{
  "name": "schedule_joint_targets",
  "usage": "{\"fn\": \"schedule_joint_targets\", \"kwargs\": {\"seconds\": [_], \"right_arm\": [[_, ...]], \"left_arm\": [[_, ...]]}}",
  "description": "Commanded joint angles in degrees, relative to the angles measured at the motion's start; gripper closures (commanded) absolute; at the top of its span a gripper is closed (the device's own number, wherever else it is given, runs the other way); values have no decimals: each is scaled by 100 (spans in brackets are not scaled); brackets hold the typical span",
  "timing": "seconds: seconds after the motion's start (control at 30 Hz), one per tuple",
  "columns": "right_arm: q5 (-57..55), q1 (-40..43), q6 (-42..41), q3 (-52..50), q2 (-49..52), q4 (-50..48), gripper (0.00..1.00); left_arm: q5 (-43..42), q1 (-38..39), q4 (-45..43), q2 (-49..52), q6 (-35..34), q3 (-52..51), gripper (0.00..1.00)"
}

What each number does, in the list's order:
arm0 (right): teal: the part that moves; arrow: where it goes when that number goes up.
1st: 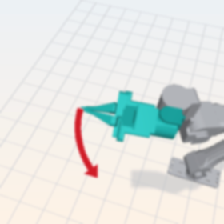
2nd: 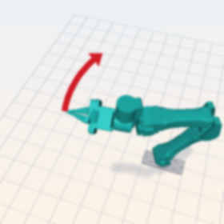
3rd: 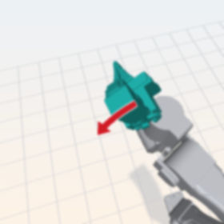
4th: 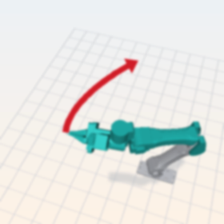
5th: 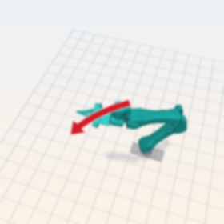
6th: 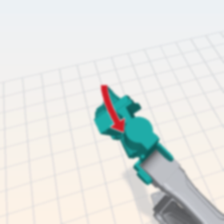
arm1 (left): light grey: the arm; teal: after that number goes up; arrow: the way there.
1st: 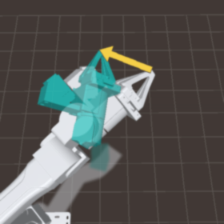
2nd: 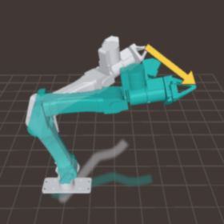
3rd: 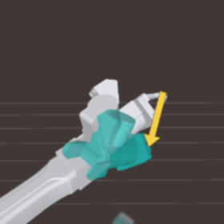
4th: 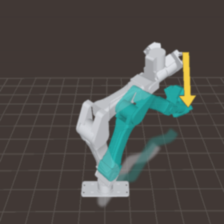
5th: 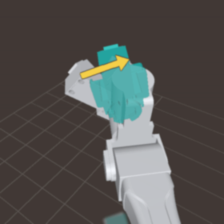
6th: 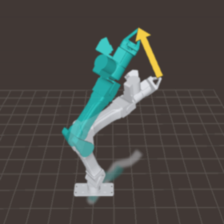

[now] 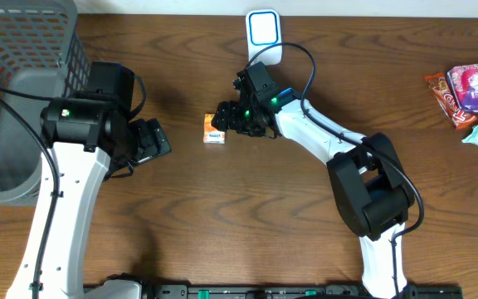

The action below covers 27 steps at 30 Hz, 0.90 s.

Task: Scan the item barcode
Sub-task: 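Lower the right gripper and grasp the orange snack box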

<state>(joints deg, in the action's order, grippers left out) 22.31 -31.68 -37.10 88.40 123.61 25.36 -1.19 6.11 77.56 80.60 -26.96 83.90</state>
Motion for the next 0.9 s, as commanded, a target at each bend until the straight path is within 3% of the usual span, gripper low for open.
{"fn": "schedule_joint_targets", "kwargs": {"seconds": [0.0,0.57,0.63,0.67,0.73,0.77,0.8,0.87], "right_arm": [[-103,-11,-61,-35,92,15,28],[-352,-251,-422,-35,505,-361,31],[-354,-275,-422,-35,595,-345,38],[-354,-286,-422,-35,638,-332,50],[-299,-286,-420,-35,667,-319,83],[-234,-286,-420,-35,675,-306,93],[-175,-278,-415,-35,675,-302,99],[76,-247,-396,-35,667,-319,99]], "left_arm": [[33,-20,15,26,17,22,2],[31,-20,17,26,15,22,2],[31,-20,17,26,17,22,2],[31,-20,17,26,17,22,2],[33,-20,17,26,17,22,2],[33,-20,15,26,15,22,2],[33,-20,15,26,15,22,2],[31,-20,17,26,15,22,2]]}}
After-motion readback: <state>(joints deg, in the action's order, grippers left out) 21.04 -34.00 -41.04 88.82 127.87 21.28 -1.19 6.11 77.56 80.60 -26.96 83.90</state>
